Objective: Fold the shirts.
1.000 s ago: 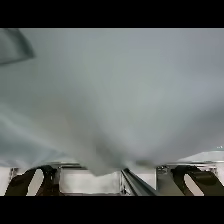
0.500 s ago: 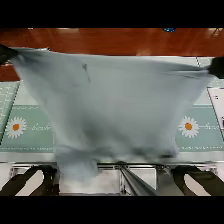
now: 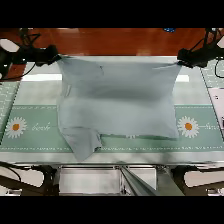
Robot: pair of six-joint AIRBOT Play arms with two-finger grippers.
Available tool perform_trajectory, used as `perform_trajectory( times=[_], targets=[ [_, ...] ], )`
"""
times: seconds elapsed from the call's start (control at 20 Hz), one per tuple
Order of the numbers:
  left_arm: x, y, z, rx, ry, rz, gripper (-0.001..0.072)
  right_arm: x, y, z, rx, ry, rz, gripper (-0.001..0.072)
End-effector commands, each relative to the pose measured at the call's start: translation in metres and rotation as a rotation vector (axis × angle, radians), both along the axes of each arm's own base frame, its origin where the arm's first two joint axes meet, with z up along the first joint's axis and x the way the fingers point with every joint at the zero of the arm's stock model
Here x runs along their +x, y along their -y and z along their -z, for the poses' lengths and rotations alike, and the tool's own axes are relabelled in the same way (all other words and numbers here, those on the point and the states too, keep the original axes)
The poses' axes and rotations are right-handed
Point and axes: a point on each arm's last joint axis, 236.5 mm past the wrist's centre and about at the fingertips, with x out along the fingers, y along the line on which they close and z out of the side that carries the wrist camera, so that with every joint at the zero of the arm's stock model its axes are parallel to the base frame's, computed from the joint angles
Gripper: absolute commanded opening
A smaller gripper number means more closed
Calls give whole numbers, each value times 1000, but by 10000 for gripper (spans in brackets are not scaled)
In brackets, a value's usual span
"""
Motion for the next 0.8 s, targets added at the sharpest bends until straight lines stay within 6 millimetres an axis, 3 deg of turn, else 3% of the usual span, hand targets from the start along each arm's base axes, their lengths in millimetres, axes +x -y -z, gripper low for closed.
perform_trajectory(
  times=[0.0, 0.2, 0.4, 0.55, 0.75],
  targets=[
    [28, 10, 43, -83, -85, -77, 13, 41, 2, 28, 74, 10, 16, 21],
    [29, 10, 49, -88, -99, -76, 13, 50, 1, 51, 90, -19, 11, 21],
    [9, 8, 41, -102, -183, -12, 13, 43, 1, 47, 63, -25, -46, 21],
    [-26, 10, 39, -68, -270, 162, 13, 17, 10, 51, 80, -124, -64, 21],
    [-92, 18, 75, -18, -493, 336, 13, -28, 3, 78, 105, -319, -168, 21]
  ],
)
